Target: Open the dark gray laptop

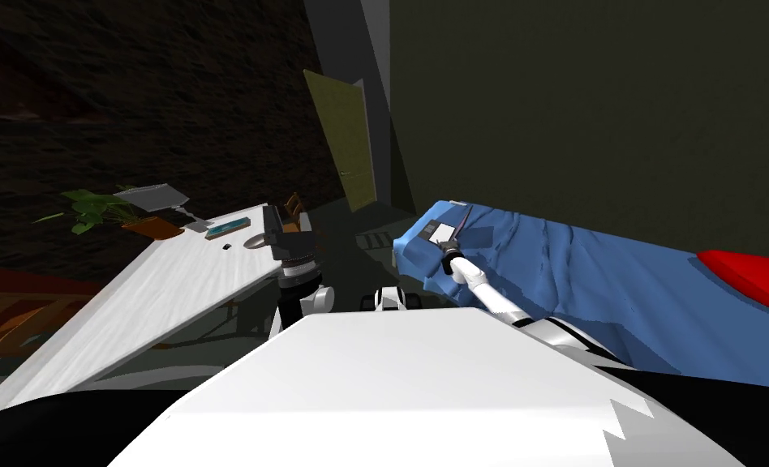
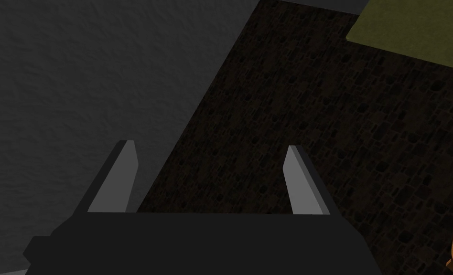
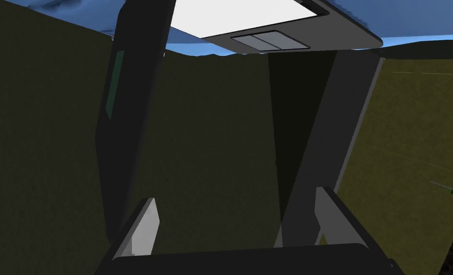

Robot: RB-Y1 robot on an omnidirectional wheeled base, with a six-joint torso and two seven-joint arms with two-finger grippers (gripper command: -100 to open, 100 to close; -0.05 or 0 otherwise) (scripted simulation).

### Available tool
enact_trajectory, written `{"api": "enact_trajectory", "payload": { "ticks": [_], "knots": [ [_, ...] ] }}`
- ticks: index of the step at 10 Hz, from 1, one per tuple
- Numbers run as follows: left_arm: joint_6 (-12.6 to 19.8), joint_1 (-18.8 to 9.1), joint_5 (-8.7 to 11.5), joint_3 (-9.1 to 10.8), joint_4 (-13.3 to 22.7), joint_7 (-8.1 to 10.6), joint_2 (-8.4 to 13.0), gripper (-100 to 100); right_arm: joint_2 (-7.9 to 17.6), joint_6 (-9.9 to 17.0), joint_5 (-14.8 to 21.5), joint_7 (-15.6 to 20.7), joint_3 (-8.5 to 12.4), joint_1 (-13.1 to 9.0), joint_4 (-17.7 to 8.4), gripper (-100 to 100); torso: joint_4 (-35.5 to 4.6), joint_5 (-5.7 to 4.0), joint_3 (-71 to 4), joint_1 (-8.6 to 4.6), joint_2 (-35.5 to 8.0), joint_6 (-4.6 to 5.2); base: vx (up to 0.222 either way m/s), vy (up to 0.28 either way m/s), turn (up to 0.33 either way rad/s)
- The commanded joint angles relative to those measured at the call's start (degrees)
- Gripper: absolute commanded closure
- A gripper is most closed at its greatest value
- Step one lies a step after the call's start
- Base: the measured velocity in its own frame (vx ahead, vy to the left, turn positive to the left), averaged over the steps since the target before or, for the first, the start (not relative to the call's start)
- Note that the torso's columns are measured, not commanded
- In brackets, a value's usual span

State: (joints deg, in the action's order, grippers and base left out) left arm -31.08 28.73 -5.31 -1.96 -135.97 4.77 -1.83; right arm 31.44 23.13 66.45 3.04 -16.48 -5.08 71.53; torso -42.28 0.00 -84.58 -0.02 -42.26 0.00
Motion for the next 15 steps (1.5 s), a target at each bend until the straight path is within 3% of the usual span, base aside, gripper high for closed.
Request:
{"api": "enact_trajectory", "payload": {
  "ticks": [1,2,4,7,12,15],
  "knots": [
    [0.0,0.0,0.0,0.0,0.0,0.0,0.0,0,0.0,3.9,3.9,0.4,-1.7,-2.0,-3.9,-100,0.0,0.01,0.0,0.05,0.0,0.02,-0.029,-0.034,0.087],
    [0.0,0.0,0.0,0.0,0.0,0.0,0.0,0,0.0,3.9,4.3,0.4,-1.7,-2.0,-4.1,-100,0.0,0.01,0.0,0.05,0.0,0.0,-0.025,-0.031,0.066],
    [0.0,0.0,0.0,0.0,0.0,0.0,0.0,0,0.4,7.7,8.1,1.1,-3.8,-4.6,-8.2,-100,0.0,0.0,0.0,0.02,0.0,-0.02,-0.038,-0.05,0.125],
    [0.0,0.0,0.0,0.0,0.0,0.0,0.0,0,0.6,10.0,10.7,1.4,-4.8,-5.8,-11.0,-100,0.0,0.01,0.0,0.04,0.0,-0.01,-0.028,-0.045,0.064],
    [0.0,0.0,0.0,0.0,0.0,0.0,0.0,0,1.4,17.8,18.9,3.0,-8.9,-10.6,-19.6,-100,0.0,-0.01,0.0,-0.03,0.0,0.0,-0.033,-0.066,0.102],
    [0.0,0.0,0.0,0.0,0.0,0.0,0.0,0,1.7,19.8,21.0,3.4,-10.0,-11.9,-21.7,-100,0.0,0.03,0.0,0.12,0.0,0.01,-0.022,-0.042,0.031]
  ]
}}
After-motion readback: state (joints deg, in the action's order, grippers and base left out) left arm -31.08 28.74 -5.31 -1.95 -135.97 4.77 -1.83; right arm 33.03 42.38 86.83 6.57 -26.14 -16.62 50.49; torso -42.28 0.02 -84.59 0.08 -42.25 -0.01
